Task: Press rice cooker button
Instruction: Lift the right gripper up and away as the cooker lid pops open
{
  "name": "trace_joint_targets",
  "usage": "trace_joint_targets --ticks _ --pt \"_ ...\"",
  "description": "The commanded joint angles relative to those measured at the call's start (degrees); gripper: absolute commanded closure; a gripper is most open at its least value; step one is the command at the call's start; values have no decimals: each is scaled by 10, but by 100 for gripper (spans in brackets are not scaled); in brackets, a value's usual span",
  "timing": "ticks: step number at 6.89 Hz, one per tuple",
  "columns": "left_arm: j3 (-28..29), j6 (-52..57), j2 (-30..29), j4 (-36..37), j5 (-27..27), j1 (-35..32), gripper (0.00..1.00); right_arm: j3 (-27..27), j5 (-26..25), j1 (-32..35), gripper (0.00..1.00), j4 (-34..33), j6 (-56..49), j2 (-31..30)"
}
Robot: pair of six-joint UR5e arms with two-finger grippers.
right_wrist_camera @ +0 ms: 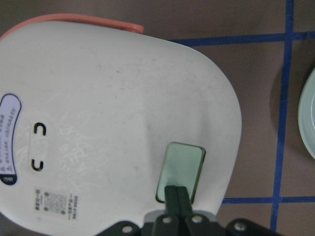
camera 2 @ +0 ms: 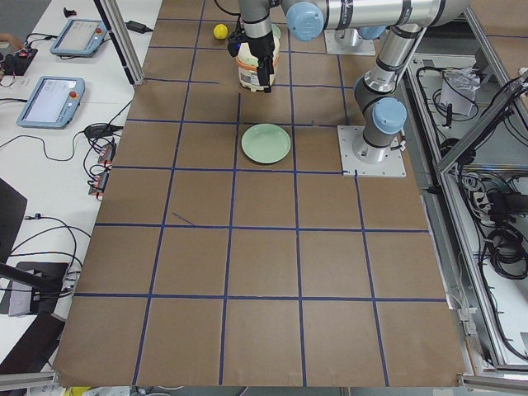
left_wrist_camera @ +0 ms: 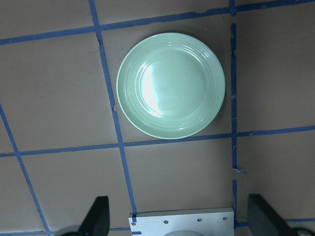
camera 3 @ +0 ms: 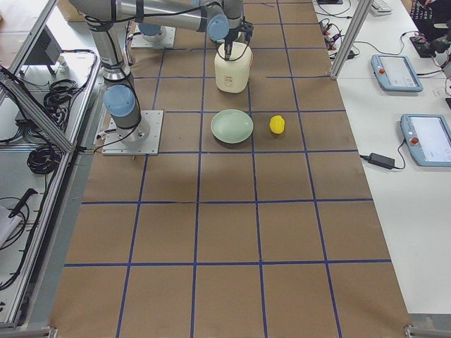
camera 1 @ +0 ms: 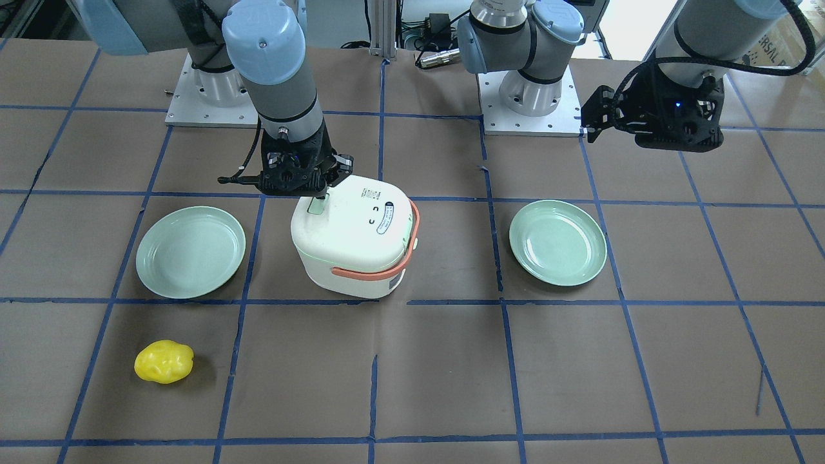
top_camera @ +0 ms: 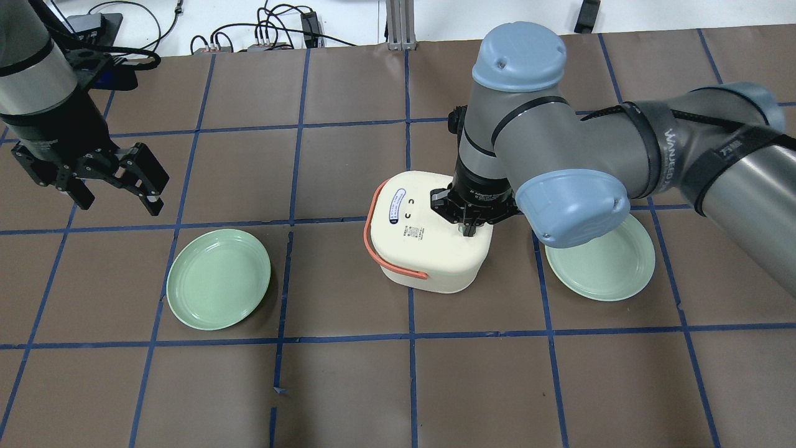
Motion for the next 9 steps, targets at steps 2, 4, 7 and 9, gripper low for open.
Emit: trace_joint_targets --ticks 2,4,7,9 --pt "0 0 0 0 0 0 0 0 -1 0 92 0 1 1" --pt "0 0 0 0 0 0 0 -41 -5 0 66 3 13 -7" --pt "0 0 0 0 0 0 0 -165 -42 -9 0 23 13 18" --pt "0 0 0 0 0 0 0 -186 -42 -42 0 33 -37 18"
